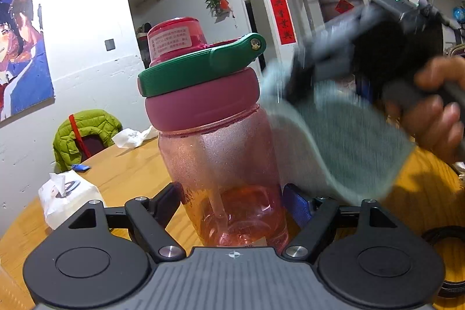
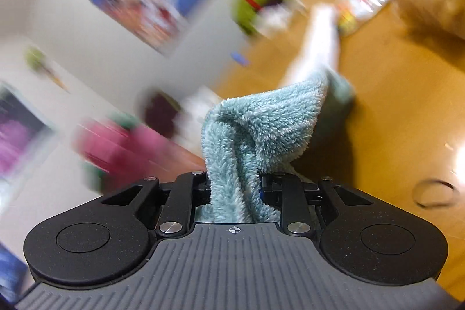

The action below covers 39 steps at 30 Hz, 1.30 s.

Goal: Clean container
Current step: 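Lift the bottle with the left gripper while the right gripper wipes it with the towel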

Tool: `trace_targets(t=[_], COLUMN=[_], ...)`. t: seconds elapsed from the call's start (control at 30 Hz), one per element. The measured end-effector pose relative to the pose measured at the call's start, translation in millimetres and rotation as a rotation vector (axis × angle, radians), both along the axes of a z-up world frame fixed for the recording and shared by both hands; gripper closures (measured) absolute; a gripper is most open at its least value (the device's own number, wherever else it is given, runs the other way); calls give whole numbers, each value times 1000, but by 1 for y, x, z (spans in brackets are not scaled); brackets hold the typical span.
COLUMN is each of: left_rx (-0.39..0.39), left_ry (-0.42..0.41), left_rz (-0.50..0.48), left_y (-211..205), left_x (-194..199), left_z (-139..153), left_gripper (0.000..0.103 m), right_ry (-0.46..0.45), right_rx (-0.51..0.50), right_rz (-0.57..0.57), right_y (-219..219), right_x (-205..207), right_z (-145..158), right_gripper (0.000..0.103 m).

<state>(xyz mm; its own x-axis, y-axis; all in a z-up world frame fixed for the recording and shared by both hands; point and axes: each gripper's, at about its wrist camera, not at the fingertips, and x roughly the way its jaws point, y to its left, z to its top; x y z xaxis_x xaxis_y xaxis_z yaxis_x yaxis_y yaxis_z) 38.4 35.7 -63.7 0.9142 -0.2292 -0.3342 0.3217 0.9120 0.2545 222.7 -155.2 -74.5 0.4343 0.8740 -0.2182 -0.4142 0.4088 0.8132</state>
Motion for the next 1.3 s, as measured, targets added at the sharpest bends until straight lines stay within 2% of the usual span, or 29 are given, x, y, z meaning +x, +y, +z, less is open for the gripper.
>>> trace_targets(t=[0.17,0.27,0.3,0.4,0.43,0.47,0.53,0.6,0.7,0.83,0.97,1.03,1.17,1.3], left_rx=[-7,-3,-4,0,1,-2,-5,-3,10,70,47,32,14,3], left_ry=[-4,-7,-6,7,23,43,69,83,101,60,36,32,25,21], left_rz=[-28,-25,-24,-11,10,37,69,71,20,24,13,-10,-23,-16], left_y=[-1,-2,-2,-3,-3,-3,-2,-3,-8,-18,-12,-8,-2,-1], left_x=[-2,-3,-3,-5,-7,-8,-15,-22,-28,-29,-21,-16,-8,-6], left_z=[-1,-1,-1,1,2,5,11,16,15,6,3,4,3,0], left_gripper=[28,28,28,26,21,20,21,26,31,31,31,27,24,26], right_ry=[88,212,218,180,150,101,9,-29,-49,17,47,80,36,-16], right_rx=[125,-115,-149,-160,-170,-177,-154,-99,-23,72,-36,-108,-227,-301], right_rz=[9,-6,-7,-5,-19,-34,-59,-75,-94,-20,-17,-3,40,78], right_y=[-5,16,20,21,21,21,21,19,14,19,20,21,23,27], right_x=[11,22,23,21,18,13,9,8,12,22,20,19,12,4], right_z=[-13,-36,-40,-32,-27,-20,-9,-4,-2,-14,-16,-16,-3,4], right_gripper=[76,76,76,75,74,74,74,74,74,74,75,75,75,75])
